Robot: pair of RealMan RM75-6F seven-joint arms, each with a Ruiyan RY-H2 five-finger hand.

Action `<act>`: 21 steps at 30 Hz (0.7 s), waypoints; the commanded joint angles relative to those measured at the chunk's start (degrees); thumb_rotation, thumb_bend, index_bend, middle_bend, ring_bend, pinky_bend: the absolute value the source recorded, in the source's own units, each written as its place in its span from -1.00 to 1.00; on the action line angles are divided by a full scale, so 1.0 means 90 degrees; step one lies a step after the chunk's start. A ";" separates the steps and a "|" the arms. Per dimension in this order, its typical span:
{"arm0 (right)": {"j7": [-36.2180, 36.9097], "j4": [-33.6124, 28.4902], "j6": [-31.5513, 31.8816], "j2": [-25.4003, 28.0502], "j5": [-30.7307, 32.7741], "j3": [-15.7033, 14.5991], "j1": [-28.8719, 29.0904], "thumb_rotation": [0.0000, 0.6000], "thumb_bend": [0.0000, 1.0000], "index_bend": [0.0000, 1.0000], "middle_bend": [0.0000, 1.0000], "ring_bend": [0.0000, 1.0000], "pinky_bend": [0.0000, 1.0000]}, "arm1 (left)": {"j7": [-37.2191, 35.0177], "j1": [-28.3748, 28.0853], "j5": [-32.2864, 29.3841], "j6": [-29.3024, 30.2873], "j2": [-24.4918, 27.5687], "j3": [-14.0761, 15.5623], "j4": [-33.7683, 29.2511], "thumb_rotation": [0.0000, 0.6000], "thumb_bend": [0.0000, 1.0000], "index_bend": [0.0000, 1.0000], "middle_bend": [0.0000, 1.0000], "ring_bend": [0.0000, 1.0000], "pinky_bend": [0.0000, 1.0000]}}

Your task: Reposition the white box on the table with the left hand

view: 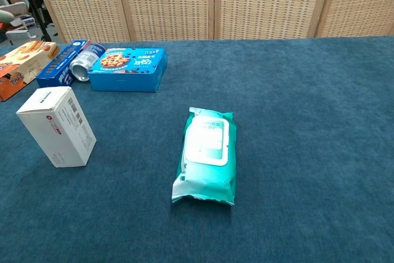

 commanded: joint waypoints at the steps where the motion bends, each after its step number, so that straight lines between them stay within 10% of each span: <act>1: -0.0002 0.0002 -0.0008 -0.0001 0.0007 0.0003 0.0003 1.00 -1.00 -1.00 -1.00 -1.00 -1.00 | 0.3090 -0.0716 -0.1598 -0.1739 0.1266 -0.0441 -0.2403 1.00 -0.91 -1.00 -1.00 -1.00 -0.89; 11: 0.0043 0.0025 -0.0056 0.0012 0.0077 0.0032 0.0019 1.00 -1.00 -1.00 -1.00 -1.00 -1.00 | 0.5188 -0.1385 -0.3886 -0.2307 0.0707 -0.0880 -0.2710 1.00 -0.94 -1.00 -1.00 -1.00 -0.89; 21: 0.0040 0.0031 -0.0082 0.0010 0.0094 0.0035 0.0028 1.00 -1.00 -1.00 -1.00 -1.00 -1.00 | 0.5313 -0.1594 -0.4262 -0.2518 0.0472 -0.0910 -0.2518 1.00 -0.92 -1.00 -0.98 -1.00 -0.77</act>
